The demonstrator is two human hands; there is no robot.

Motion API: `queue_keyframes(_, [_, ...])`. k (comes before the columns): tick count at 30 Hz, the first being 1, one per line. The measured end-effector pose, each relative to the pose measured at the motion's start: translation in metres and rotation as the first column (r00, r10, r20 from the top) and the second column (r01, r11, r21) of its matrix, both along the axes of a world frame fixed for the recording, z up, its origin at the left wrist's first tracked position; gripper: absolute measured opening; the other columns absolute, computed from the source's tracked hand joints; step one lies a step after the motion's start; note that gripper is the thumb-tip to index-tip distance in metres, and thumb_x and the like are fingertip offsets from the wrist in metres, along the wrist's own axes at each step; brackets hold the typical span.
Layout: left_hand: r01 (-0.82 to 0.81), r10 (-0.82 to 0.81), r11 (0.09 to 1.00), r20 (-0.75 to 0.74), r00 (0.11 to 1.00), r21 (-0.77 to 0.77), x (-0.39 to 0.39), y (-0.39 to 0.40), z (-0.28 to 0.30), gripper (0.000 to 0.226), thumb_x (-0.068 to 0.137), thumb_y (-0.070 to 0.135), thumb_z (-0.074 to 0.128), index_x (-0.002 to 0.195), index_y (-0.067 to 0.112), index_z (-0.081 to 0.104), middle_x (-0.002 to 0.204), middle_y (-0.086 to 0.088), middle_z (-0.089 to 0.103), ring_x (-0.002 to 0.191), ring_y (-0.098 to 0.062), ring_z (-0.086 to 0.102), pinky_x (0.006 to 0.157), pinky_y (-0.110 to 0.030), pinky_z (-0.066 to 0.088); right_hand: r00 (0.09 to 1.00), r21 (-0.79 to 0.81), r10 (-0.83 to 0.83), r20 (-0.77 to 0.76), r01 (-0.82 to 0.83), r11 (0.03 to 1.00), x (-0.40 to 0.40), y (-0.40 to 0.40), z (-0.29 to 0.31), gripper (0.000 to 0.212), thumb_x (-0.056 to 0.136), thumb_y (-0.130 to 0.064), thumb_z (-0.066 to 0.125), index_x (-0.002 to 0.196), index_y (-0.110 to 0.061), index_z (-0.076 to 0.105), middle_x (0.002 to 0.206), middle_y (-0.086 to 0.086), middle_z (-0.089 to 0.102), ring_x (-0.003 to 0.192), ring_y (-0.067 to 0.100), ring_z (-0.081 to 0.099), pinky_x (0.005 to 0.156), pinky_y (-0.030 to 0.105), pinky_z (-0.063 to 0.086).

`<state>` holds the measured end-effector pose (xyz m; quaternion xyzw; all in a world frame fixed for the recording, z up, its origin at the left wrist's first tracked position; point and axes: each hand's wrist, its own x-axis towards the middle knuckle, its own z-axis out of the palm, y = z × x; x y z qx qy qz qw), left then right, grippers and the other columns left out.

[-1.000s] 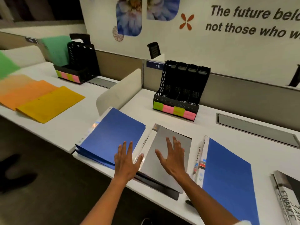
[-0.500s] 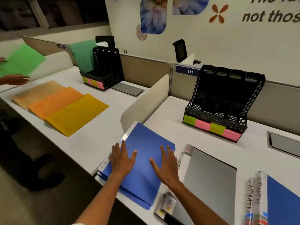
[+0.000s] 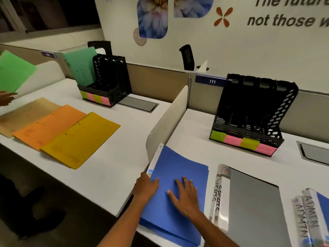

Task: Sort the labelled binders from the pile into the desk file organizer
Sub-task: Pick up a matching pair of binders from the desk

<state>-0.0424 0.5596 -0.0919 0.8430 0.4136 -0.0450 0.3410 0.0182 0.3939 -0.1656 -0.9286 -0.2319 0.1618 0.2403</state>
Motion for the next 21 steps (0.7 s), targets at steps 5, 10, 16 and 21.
queue_keyframes(5, [0.039, -0.036, 0.992, 0.031, 0.999, -0.118, 0.008, 0.009, 0.006, 0.054, 0.086, 0.034, 0.062, 0.125, 0.004, 0.041, 0.118, -0.011, 0.060, 0.102, -0.029, 0.062, 0.070, -0.029, 0.044, 0.999, -0.065, -0.023, -0.033, 0.021, 0.998, -0.007, 0.010, -0.008, 0.085, 0.084, -0.077, 0.032, 0.153, -0.035, 0.007, 0.162, -0.003, -0.011, 0.149, 0.025, -0.012, 0.120, 0.045, -0.002])
queue_keyframes(10, [0.103, -0.096, 0.987, 0.064, 0.993, -0.119, 0.007, 0.014, 0.011, 0.032, 0.084, 0.030, 0.062, 0.104, 0.009, 0.047, 0.086, 0.002, 0.054, 0.069, -0.012, 0.053, 0.065, -0.031, 0.047, 0.995, -0.045, -0.060, -0.081, 0.056, 0.997, -0.008, 0.015, -0.003, 0.083, 0.085, -0.076, 0.036, 0.153, -0.036, 0.009, 0.162, -0.002, -0.010, 0.149, 0.023, -0.011, 0.119, 0.045, -0.003])
queue_keyframes(16, [0.098, -0.068, 0.980, 0.171, 0.983, -0.172, 0.009, 0.016, 0.027, 0.047, 0.081, 0.025, 0.066, 0.122, 0.011, 0.046, 0.118, -0.009, 0.061, 0.102, -0.028, 0.062, 0.073, -0.028, 0.044, 0.973, 0.098, -0.135, -0.186, 0.155, 0.983, -0.007, 0.016, 0.018, 0.073, 0.088, -0.071, 0.040, 0.151, -0.040, 0.019, 0.163, -0.005, 0.003, 0.150, 0.020, -0.002, 0.121, 0.046, 0.007])
queue_keyframes(21, [0.071, 0.099, 0.888, 0.339, 0.936, -0.455, 0.010, 0.008, 0.047, 0.035, 0.073, 0.032, 0.080, 0.085, 0.019, 0.050, 0.087, 0.002, 0.062, 0.074, -0.015, 0.065, 0.063, -0.026, 0.051, 0.952, 0.302, -0.194, -0.236, 0.262, 0.916, -0.003, 0.008, 0.049, 0.067, 0.088, -0.063, 0.047, 0.148, -0.038, 0.030, 0.160, -0.008, 0.018, 0.148, 0.013, 0.015, 0.120, 0.039, 0.017])
